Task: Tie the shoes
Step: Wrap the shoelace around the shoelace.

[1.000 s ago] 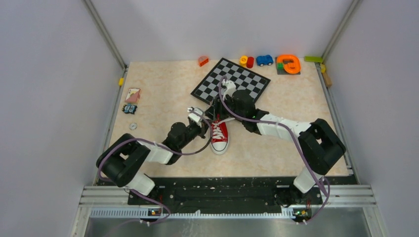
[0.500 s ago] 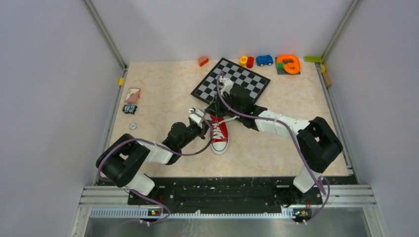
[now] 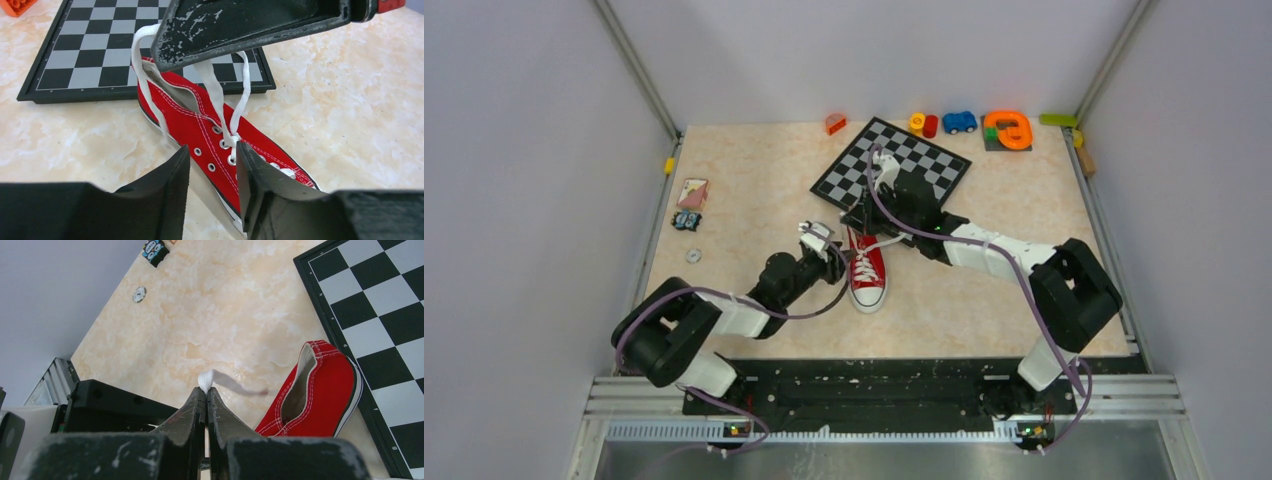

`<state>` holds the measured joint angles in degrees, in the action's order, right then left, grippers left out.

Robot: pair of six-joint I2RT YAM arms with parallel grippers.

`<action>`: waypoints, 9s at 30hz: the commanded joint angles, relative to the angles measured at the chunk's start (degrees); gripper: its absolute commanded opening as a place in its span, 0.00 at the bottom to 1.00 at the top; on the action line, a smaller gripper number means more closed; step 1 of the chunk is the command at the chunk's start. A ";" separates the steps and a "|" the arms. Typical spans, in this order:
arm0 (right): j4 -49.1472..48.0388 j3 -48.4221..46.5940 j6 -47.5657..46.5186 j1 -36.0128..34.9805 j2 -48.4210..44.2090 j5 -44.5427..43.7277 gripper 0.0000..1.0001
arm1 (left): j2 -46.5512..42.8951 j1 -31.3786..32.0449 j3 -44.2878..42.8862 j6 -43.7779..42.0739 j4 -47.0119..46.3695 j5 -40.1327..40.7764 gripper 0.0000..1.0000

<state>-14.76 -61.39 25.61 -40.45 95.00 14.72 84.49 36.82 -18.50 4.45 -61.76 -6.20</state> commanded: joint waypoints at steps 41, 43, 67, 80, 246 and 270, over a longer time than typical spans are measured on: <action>-3.08 0.21 0.52 0.49 -3.31 2.49 0.00 | 6.02 -2.66 -6.15 -1.56 -8.78 -4.30 0.24; -3.03 0.22 0.53 0.48 -3.46 2.34 0.00 | 5.92 -3.09 -5.83 -1.66 -8.71 -5.19 0.11; 9.16 14.58 6.13 4.75 -20.49 -21.55 0.64 | -0.13 -3.37 -11.67 -7.22 17.16 -8.76 0.00; 23.16 8.15 14.43 10.30 -11.00 -26.39 0.55 | 0.86 -3.36 -11.77 -8.41 16.64 -10.02 0.00; 5.58 13.75 25.53 8.86 -5.58 9.32 0.00 | -0.68 -4.38 -28.16 -46.11 58.50 -7.63 0.00; 21.89 18.54 -17.18 8.37 -21.56 8.76 0.41 | -0.76 -4.14 -23.85 -45.44 50.87 -12.20 0.00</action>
<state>5.91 -40.21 18.04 -31.40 78.94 24.53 84.42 32.71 -43.13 -41.45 -7.35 -17.52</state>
